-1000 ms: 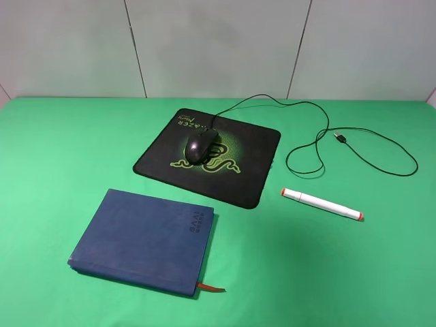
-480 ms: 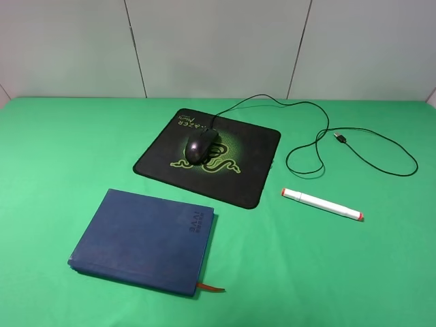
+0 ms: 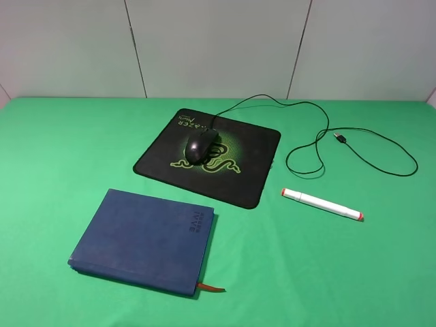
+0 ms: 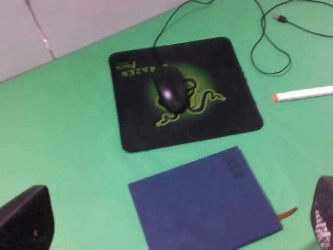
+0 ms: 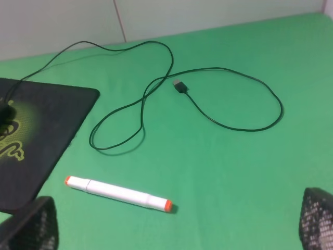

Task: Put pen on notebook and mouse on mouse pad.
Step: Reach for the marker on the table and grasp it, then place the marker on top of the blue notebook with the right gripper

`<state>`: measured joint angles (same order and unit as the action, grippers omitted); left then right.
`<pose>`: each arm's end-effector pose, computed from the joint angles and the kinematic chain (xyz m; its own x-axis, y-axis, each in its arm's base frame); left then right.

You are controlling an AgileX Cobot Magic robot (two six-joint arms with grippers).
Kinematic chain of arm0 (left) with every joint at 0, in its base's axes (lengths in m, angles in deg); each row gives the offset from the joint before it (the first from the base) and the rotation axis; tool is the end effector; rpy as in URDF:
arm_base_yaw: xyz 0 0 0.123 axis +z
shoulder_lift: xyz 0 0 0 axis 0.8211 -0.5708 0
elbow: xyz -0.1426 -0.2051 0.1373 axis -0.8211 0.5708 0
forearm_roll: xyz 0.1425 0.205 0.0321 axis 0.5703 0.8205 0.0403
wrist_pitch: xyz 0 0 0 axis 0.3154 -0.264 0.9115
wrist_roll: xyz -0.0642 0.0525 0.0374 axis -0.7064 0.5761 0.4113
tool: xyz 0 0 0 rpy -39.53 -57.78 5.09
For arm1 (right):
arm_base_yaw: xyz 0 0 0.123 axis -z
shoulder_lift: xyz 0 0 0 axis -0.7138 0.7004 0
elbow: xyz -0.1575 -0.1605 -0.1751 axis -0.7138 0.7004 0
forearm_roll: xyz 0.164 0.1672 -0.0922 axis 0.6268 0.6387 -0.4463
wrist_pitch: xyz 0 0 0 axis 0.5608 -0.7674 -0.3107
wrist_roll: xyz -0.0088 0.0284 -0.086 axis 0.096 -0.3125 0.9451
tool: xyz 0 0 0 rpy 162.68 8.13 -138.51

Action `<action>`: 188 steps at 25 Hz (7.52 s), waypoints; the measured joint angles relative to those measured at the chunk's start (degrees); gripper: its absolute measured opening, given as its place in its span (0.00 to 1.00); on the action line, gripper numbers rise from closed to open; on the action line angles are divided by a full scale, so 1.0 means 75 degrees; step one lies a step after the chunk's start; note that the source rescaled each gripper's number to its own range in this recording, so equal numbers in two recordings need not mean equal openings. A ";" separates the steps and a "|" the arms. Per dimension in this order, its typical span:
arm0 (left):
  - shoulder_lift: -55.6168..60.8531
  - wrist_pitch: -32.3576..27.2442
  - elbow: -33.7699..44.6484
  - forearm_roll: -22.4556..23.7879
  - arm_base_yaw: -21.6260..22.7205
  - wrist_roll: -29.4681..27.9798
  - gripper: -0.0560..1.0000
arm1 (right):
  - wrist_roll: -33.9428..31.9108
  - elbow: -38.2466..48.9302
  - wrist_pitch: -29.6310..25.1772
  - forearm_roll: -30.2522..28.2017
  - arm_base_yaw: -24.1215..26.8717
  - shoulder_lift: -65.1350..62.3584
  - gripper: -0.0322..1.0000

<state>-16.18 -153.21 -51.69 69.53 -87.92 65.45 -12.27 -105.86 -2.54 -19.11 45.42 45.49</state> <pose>0.0545 -0.0285 0.4497 -0.4332 0.2574 -0.8638 0.4884 0.8725 0.0151 -0.0038 0.0017 0.2808 -0.4152 0.0924 -0.9050 0.0203 0.9955 0.0923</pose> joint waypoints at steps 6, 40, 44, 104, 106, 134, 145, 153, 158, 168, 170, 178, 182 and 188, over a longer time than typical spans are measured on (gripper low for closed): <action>0.1210 0.0000 0.1630 0.0045 0.1198 0.0000 1.00 | 0.0000 0.0000 0.0000 0.0000 0.0000 0.0000 1.00; 0.4978 0.1005 0.5599 -0.0404 0.3957 0.0186 1.00 | 0.0000 0.0000 0.0000 0.0000 0.0000 0.0000 1.00; 0.4978 0.1005 0.5599 -0.0404 0.3957 0.0193 1.00 | 0.0000 0.0000 0.0000 0.0000 0.0000 0.0000 1.00; 0.4978 0.1006 0.5599 -0.0397 0.3957 0.0192 1.00 | 0.5191 -0.3818 0.2131 0.0514 -0.2402 1.2874 1.00; 0.4978 0.1006 0.5599 -0.0397 0.3957 0.0192 1.00 | 0.5245 -0.3818 0.2254 0.0567 -0.2402 1.3115 1.00; 0.4978 0.1006 0.5599 -0.0397 0.3957 0.0192 1.00 | 0.5315 -0.3306 0.3185 0.0509 -0.2402 1.4181 1.00; 0.4978 0.1021 0.5599 -0.0397 0.3957 0.0192 1.00 | 0.5315 -0.3256 0.3419 0.0516 -0.2402 1.4181 1.00; 0.4978 0.1021 0.5599 -0.0397 0.3957 0.0192 1.00 | 0.5325 -0.3256 0.3468 0.0574 -0.2402 1.4317 1.00; 0.4978 0.1021 0.5599 -0.0397 0.3957 0.0192 1.00 | 0.5325 -0.3256 0.3479 0.0632 -0.2402 1.4331 1.00; 0.4978 0.1021 0.5599 -0.0397 0.3957 0.0192 1.00 | 0.5325 -0.3256 0.3556 0.0632 -0.2402 1.4331 0.30; 0.4978 0.1021 0.5599 -0.0397 0.3957 0.0192 1.00 | 0.5325 -0.3256 0.3556 0.0632 -0.2402 1.4331 0.20; 0.4978 0.1021 0.5599 -0.0397 0.3957 0.0192 1.00 | 0.5325 -0.3256 0.3556 0.0632 -0.2402 1.4331 0.03; 0.4978 0.1011 0.5599 -0.0397 0.3957 0.0192 1.00 | 0.5325 -0.3270 0.3474 0.0632 -0.2402 1.4331 0.03; 0.4978 0.1011 0.5599 -0.0397 0.3957 0.0192 1.00 | 0.5166 -0.3576 0.2806 0.0664 -0.2402 1.3927 0.03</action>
<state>21.15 -145.62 -9.70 66.56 -58.25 66.89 26.48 -132.68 18.50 -14.13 27.41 149.95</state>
